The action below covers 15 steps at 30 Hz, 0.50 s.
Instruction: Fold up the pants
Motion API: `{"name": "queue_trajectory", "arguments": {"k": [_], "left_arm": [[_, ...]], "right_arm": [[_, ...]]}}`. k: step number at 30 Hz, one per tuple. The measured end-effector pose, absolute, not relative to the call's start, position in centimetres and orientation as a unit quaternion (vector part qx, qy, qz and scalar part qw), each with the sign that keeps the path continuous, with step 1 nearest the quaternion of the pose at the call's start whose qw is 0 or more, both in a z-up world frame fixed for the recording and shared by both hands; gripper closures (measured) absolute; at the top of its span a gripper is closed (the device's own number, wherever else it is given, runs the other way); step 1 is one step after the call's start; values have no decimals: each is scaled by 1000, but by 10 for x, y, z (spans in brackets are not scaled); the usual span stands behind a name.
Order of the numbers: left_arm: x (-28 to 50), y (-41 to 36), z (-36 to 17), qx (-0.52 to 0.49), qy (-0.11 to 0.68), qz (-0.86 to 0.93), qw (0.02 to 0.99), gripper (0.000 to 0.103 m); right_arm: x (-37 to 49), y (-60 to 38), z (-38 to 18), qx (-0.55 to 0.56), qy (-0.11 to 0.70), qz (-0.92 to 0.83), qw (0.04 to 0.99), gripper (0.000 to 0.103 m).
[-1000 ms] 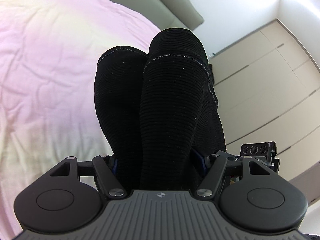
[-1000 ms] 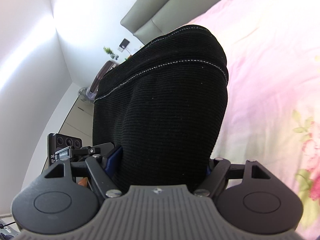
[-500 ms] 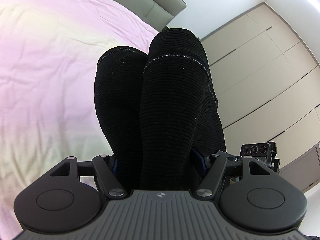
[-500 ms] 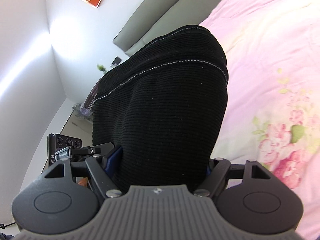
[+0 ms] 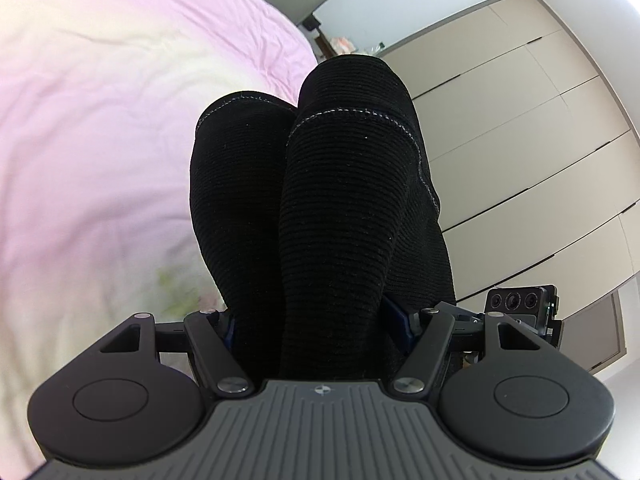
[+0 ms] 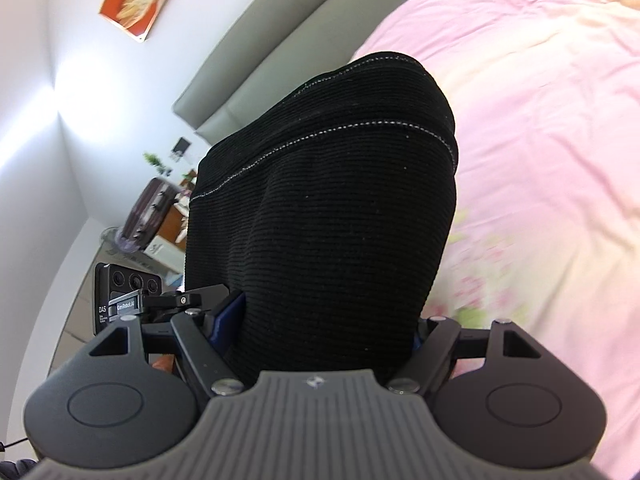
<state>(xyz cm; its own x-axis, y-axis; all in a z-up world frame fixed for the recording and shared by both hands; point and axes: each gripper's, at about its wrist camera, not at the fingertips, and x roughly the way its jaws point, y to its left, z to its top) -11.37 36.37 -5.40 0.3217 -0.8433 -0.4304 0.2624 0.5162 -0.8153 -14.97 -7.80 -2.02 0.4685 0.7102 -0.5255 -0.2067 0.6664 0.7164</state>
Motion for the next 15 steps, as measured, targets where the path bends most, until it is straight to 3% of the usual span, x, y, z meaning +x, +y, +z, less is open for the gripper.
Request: {"name": "queue_trajectory", "arguments": {"k": [15], "left_arm": [[-39,299,-104,-318,487,-378,720,26]], "right_arm": [[-84,-170,-71,299,450,257,802,31]]}}
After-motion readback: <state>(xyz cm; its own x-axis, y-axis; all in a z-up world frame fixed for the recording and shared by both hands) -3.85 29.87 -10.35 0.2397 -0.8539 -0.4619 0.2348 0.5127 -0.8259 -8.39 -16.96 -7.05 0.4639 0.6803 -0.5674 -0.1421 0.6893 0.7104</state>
